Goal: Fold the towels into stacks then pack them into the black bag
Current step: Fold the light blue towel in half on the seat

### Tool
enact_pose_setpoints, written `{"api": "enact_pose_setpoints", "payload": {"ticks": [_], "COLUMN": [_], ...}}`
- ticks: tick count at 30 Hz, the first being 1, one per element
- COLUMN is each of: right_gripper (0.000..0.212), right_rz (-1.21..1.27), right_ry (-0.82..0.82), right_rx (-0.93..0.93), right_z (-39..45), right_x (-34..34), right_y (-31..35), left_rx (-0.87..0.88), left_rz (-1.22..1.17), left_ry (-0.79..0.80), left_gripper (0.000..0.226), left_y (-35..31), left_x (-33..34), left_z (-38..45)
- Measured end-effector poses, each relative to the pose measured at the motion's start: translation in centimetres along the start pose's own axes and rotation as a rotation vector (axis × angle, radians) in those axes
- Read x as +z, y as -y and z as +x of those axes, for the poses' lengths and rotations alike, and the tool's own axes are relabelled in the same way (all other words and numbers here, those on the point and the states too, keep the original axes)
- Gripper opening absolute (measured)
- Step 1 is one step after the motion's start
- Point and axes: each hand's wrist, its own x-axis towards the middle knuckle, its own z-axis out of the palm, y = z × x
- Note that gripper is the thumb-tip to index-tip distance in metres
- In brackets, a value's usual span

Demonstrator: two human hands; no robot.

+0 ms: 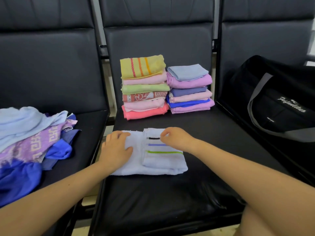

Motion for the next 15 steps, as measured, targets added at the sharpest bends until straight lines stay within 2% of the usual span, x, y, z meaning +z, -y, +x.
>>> {"api": "enact_pose_setpoints", "payload": {"ticks": [2,3,6,8,10,13,15], "right_gripper": [0.021,0.023,0.047,0.052,0.048,0.032,0.034], "right_rz": [-0.129,-0.129,-0.056,-0.039,0.047,0.320,0.481], "right_ry": [-0.120,-0.125,0.030,0.161,0.209,0.190,0.141], "right_rx": [0.025,0.075,0.288,0.341,0.326,0.310,0.341], "right_z": [0.4,0.6,-0.2,-0.9,-1.0,-0.6,-0.3], "right_x": [-1.1,-1.6,-2.4,-1.8,-0.9,0.1,0.1], "right_y": [-2.1,-2.9,-4.0,-4.2,-4.2,-4.0,-3.9], "left_rx": [-0.089,-0.145,-0.244,-0.215,-0.164,-0.102,-0.085], "left_rz": [-0.099,-0.151,-0.159,-0.126,-0.161,-0.149,-0.106], "left_ry": [-0.017,-0.023,-0.034,-0.044,-0.035,-0.019,-0.012], "left_gripper": [0.058,0.061,0.061,0.059,0.058,0.056,0.054], "left_y": [0.1,0.2,0.4,0.5,0.3,-0.1,-0.5], "left_x": [-0.2,-0.3,-0.6,-0.7,-0.8,-0.8,-0.7], "left_z": [-0.3,-0.3,-0.3,-0.2,-0.1,-0.1,0.0]}}
